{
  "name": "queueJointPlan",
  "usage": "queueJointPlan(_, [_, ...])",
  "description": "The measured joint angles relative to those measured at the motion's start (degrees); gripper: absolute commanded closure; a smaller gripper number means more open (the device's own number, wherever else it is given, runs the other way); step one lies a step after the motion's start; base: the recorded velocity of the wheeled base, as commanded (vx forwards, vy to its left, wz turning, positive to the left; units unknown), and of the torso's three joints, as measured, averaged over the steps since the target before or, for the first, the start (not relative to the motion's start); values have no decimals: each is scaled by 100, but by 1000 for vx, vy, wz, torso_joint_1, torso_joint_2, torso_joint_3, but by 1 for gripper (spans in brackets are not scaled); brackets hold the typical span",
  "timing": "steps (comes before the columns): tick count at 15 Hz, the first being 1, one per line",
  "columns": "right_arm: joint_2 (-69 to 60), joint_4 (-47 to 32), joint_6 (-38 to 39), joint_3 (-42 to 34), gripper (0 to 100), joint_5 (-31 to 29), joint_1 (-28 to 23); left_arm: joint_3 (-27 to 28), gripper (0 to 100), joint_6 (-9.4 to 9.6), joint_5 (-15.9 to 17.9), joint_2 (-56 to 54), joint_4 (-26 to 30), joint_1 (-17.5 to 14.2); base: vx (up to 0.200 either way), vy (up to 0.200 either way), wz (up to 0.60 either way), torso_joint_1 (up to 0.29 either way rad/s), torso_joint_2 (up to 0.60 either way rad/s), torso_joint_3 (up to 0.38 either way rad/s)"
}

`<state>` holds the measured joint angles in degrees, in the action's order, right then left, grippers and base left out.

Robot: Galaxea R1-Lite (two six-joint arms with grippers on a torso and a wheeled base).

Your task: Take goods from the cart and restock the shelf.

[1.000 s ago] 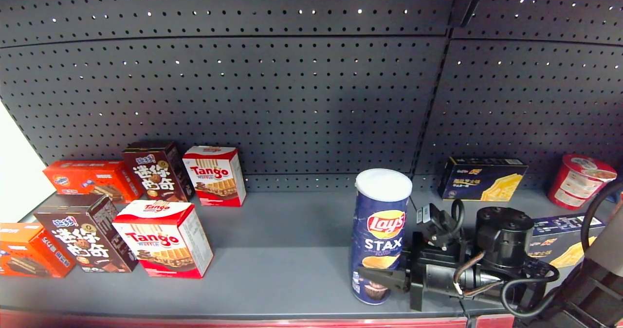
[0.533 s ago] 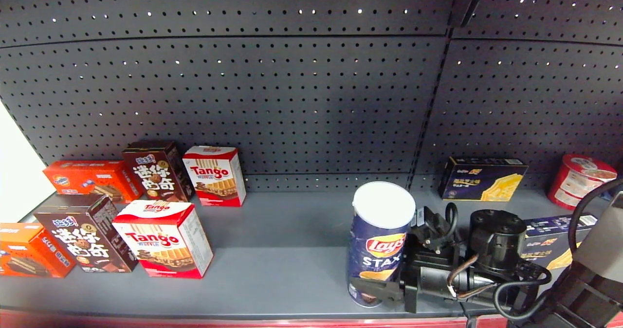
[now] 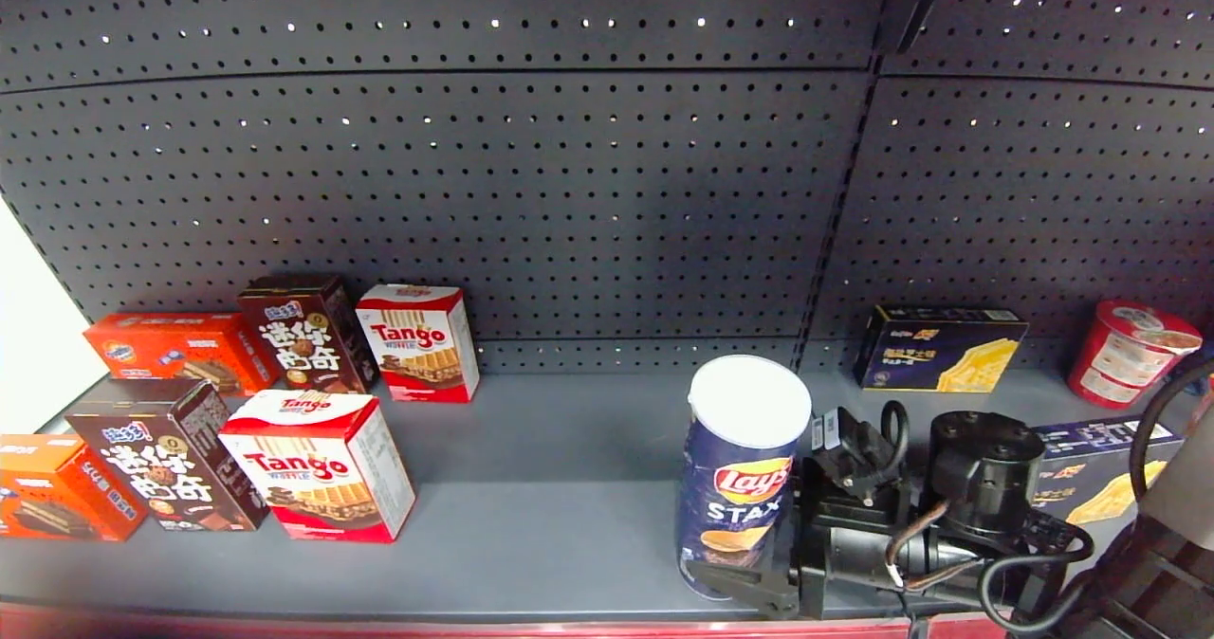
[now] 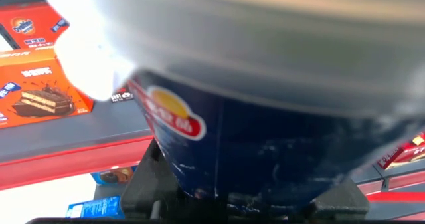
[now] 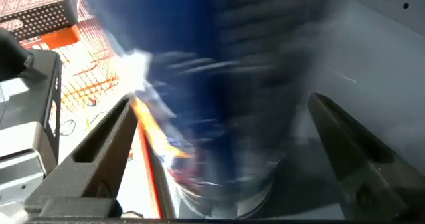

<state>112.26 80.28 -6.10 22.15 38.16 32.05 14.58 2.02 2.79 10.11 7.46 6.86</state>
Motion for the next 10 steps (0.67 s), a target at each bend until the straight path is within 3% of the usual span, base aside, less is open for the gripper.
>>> queueJointPlan(5, [-802,-130,2,-457,0,18,52,-44,100,0,10,-60,0,5,0,0,0,0,0,0])
queueJointPlan(8, [-1408,-605,5,-730,0,21,66,-59,100,-2,24,-85,1,11,0,0,0,0,0,0])
queueJointPlan(10, [-1863,-1035,-2,-807,0,22,-184,-55,100,0,24,-94,0,16,0,0,0,0,0,0])
